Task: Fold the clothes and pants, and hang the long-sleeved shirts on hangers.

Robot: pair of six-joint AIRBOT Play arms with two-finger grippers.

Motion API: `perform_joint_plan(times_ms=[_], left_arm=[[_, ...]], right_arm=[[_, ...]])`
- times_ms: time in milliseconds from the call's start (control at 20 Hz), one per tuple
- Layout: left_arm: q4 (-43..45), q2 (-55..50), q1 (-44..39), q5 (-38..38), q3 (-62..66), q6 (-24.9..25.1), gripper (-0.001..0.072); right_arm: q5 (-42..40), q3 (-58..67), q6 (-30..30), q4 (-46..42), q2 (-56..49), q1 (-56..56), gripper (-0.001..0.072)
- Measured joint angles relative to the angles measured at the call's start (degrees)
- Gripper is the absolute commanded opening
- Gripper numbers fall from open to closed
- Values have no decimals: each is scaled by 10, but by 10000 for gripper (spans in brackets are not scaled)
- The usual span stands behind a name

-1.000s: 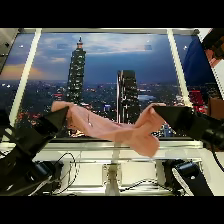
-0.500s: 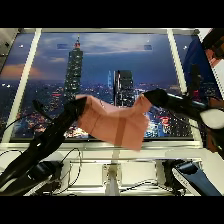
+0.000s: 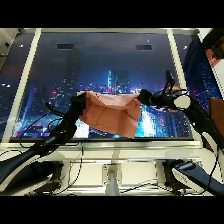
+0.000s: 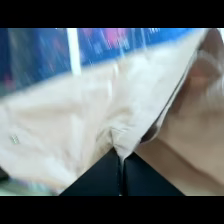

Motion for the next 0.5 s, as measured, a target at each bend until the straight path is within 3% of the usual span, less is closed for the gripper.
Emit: perform_joint_plan(times_ms=[200,500], left_arm=[[221,21,58,59,0,-127,10],[704,98,184,126,1,-437,9]], right_arm=[[89,0,-30,2,-7,0,9],[137,0,-53,26,-9,0,9]])
